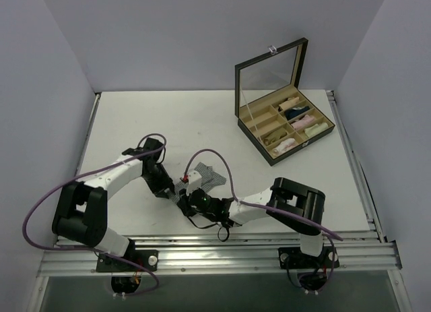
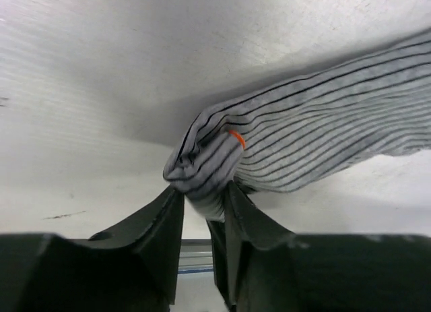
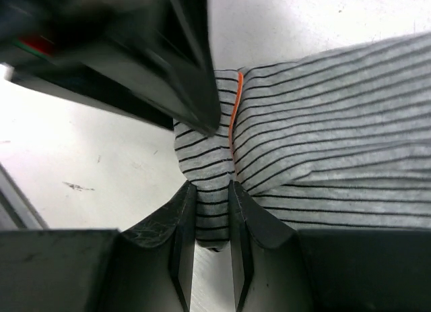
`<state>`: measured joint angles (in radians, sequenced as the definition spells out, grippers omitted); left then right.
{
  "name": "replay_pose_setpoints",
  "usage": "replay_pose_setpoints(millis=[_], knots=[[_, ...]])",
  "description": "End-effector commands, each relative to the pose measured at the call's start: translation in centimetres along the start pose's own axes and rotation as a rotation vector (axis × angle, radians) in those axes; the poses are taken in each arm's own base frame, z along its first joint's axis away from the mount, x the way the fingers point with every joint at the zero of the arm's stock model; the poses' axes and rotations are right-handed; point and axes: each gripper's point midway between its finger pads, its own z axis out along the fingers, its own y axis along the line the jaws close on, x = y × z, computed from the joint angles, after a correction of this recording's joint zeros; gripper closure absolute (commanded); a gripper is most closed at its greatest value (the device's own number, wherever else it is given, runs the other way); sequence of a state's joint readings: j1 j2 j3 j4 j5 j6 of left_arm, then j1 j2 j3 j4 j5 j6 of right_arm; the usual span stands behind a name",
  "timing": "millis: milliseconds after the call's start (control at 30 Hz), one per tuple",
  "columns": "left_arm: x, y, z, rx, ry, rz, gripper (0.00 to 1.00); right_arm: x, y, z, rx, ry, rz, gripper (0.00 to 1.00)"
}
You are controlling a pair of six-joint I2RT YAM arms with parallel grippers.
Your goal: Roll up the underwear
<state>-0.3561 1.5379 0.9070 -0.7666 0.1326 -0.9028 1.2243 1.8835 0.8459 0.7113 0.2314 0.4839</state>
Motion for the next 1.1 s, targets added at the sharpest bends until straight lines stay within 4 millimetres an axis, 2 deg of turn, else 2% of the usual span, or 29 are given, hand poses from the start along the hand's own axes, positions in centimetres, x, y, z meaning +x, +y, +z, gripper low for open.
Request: replay_pose_setpoints(millis=[0, 167, 233, 367, 500, 767, 1067], knots=[[-1.5, 1.2, -2.8, -0.002, -0.063, -0.027, 0.61, 6.5, -3.7, -0.9, 0.050, 0.181, 0.058, 1.00], [-1.9, 1.1, -4.2, 0.033, -0.125, 0.009, 0.53, 7.6, -4.1, -1.2, 0.036, 0.172, 0.124, 1.00], [-1.3, 1.6, -3.8, 0.036, -0.116, 0.011, 0.51, 7.8, -4.3, -1.0, 0.035, 0.173, 0.138, 1.00], [-0.8, 1.2, -3.4, 0.103, -0.124, 0.018, 0.49, 8.1, -4.6, -0.8, 0.040, 0.180, 0.144, 1.00], [-1.0, -0.4, -3.5, 0.173, -0.138, 0.068, 0.48, 8.7, -5.6, -0.9, 0.066, 0.182, 0.170, 1.00], [-1.4, -2.7, -2.5, 0.222, -0.152, 0.126, 0.46, 9.4, -6.4, -0.7, 0.081, 0.199, 0.201, 1.00], [-0.6, -1.2, 0.4, 0.152, -0.119, 0.150, 0.47, 9.1, -6.9, -0.8, 0.082, 0.195, 0.215, 1.00]])
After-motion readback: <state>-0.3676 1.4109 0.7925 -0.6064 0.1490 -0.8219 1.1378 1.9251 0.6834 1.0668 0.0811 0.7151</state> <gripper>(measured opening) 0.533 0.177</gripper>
